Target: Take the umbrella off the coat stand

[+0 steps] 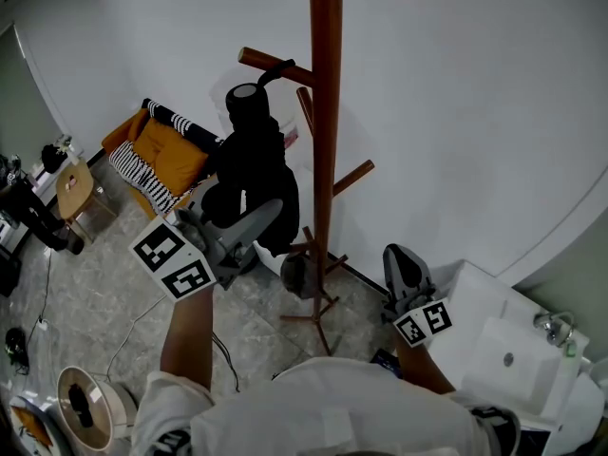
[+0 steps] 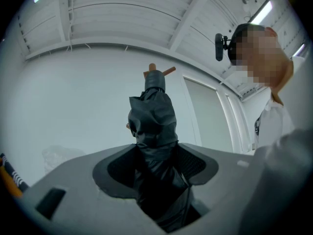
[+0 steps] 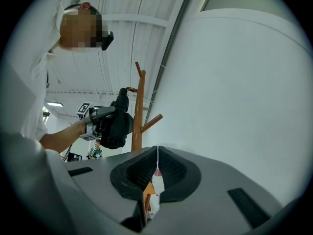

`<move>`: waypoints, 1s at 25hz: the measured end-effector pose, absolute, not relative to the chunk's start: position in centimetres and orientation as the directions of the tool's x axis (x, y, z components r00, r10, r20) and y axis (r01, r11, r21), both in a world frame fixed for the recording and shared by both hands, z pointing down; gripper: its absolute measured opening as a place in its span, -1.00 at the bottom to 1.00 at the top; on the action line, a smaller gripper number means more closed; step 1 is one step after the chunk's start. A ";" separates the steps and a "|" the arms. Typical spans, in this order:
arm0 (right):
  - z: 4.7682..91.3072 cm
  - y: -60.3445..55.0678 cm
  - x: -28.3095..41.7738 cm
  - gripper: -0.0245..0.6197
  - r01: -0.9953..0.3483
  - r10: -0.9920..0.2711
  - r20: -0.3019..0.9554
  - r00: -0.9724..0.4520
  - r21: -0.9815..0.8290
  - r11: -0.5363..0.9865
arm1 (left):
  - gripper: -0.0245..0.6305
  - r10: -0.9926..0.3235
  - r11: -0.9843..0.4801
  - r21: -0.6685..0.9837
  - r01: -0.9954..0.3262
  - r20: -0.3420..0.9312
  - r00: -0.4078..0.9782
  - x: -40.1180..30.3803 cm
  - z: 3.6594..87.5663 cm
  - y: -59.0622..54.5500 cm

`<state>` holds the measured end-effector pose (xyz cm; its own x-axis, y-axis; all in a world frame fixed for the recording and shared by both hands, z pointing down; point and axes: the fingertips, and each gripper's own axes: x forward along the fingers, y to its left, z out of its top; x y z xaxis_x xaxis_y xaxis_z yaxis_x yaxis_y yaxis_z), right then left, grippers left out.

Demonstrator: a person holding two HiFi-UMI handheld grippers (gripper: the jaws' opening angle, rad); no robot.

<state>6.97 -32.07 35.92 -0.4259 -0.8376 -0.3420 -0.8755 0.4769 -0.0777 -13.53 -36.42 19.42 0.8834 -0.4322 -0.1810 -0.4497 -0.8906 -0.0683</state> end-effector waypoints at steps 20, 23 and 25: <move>36.5 -32.5 6.3 -0.87 -0.862 -0.832 -0.332 -0.445 -0.094 0.498 | -0.11 -0.505 -0.834 -0.130 -0.536 -0.211 0.837 -17.0 16.9 -36.8; 36.9 -32.6 6.1 -0.87 -0.858 -0.832 -0.324 -0.451 -0.101 0.504 | -0.11 -0.515 -0.823 -0.143 -0.550 -0.222 0.828 -17.6 16.6 -36.7; 37.0 -32.7 5.9 -0.87 -0.855 -0.831 -0.320 -0.455 -0.105 0.508 | -0.11 -0.523 -0.816 -0.145 -0.559 -0.227 0.822 -18.1 16.4 -36.7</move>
